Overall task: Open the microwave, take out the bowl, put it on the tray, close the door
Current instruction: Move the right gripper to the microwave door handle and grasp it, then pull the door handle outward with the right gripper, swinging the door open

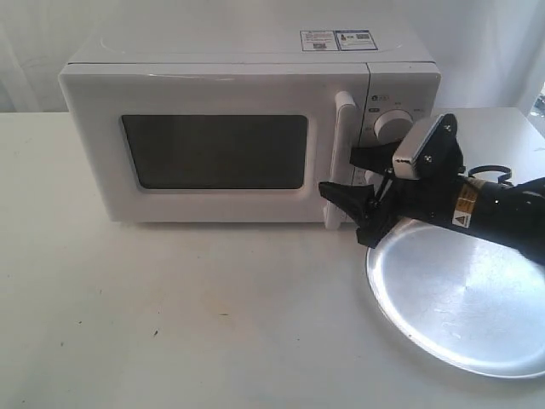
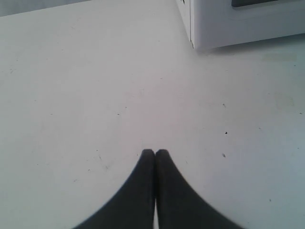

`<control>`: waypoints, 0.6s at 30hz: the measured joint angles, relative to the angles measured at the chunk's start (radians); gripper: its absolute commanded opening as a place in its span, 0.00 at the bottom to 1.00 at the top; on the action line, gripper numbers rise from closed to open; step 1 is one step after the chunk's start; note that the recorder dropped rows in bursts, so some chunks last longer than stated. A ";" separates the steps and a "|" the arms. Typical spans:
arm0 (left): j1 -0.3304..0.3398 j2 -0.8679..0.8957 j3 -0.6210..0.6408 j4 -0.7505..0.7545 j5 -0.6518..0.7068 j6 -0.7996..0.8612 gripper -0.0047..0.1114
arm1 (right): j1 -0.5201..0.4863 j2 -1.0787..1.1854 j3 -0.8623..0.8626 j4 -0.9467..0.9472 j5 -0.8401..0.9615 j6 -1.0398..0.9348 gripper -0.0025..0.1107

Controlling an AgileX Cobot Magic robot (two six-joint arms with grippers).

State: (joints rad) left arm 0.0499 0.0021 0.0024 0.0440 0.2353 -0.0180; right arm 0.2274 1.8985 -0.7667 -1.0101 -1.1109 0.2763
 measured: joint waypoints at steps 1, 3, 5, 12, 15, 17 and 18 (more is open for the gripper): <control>0.000 0.000 0.000 0.000 0.000 0.000 0.04 | 0.008 0.010 -0.008 -0.003 -0.002 0.000 0.59; 0.000 0.000 0.000 0.000 0.000 0.000 0.04 | 0.025 0.032 -0.029 -0.015 -0.004 0.000 0.56; 0.000 0.000 0.000 0.000 0.000 0.000 0.04 | 0.037 0.050 -0.044 -0.021 -0.007 -0.002 0.53; 0.000 0.000 0.000 0.000 0.000 0.000 0.04 | 0.052 0.078 -0.069 -0.046 -0.036 -0.005 0.29; 0.000 0.000 0.000 0.000 0.000 0.000 0.04 | 0.052 0.082 -0.071 -0.068 -0.044 -0.005 0.08; 0.000 0.000 0.000 0.000 0.000 0.000 0.04 | 0.052 0.083 -0.073 -0.081 -0.050 0.001 0.02; 0.000 0.000 0.000 0.000 0.000 0.000 0.04 | 0.050 0.083 -0.076 -0.089 -0.050 0.004 0.02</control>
State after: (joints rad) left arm 0.0499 0.0021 0.0024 0.0440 0.2353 -0.0180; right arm 0.2774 1.9816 -0.8426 -1.0987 -1.1604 0.2800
